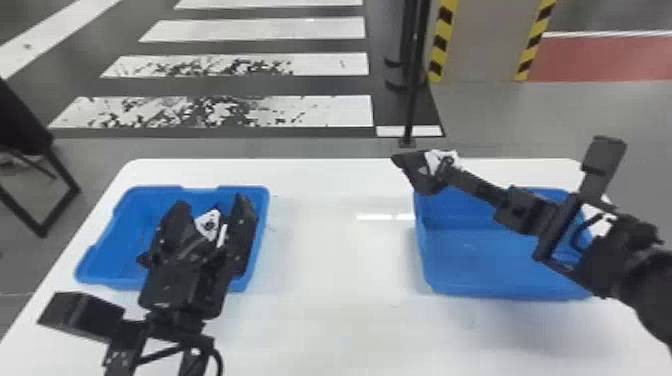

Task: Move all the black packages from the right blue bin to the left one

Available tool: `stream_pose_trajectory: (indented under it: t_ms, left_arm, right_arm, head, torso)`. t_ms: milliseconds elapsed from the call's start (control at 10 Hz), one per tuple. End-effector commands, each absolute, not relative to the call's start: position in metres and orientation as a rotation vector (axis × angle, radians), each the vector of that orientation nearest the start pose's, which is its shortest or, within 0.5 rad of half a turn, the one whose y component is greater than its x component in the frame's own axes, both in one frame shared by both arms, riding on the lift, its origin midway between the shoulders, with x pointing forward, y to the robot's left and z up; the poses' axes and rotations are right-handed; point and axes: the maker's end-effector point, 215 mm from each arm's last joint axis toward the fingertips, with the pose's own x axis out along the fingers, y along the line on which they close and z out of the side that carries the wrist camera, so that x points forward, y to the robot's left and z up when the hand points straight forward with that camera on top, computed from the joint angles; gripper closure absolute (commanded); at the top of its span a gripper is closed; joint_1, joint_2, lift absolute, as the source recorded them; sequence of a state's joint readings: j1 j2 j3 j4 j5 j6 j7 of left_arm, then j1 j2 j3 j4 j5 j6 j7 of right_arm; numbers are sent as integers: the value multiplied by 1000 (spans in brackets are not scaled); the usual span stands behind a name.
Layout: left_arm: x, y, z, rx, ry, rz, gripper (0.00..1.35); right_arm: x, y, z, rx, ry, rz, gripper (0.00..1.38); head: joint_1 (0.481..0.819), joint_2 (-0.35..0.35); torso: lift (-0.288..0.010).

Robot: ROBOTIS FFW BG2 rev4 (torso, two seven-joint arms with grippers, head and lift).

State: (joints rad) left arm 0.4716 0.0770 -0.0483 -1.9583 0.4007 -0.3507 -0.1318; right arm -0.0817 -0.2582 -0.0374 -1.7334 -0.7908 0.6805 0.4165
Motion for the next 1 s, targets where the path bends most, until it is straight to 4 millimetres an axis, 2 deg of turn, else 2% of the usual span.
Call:
stream_pose_trajectory:
  t_ms: [0,200,300,400,700,900]
  left_arm:
    - [441,188,-261,-518,-256,-192,171]
    - [439,154,-246,-671,-235,-286,171]
    - [438,136,-244,-718,-210,-340,171]
    - [438,130,-240,-717,-214,-356,171]
    - [438,124,-238,-669,-219,-371,171]
    - [438,124,-236,-655,-225,-373,171]
  right_arm:
    - [555,-110,-286,654,283,793,1124]
    - [544,-81,-260,668,264,915,1124]
    - [538,-70,-262,685,285,948,1124]
    - [530,-57,-264,692,305,977,1124]
    - [507,-15,-269,711,368,1069,1124]
    - [483,23,-275,734,425,1150,1124]
  head:
    - [695,77]
    - [695,87]
    - [685,85]
    - [677,81]
    - [687,95]
    - [694,130]
  torso:
    - [-140]
    - [-140]
    - [-140]
    - [-140]
    - [-140]
    - [-140]
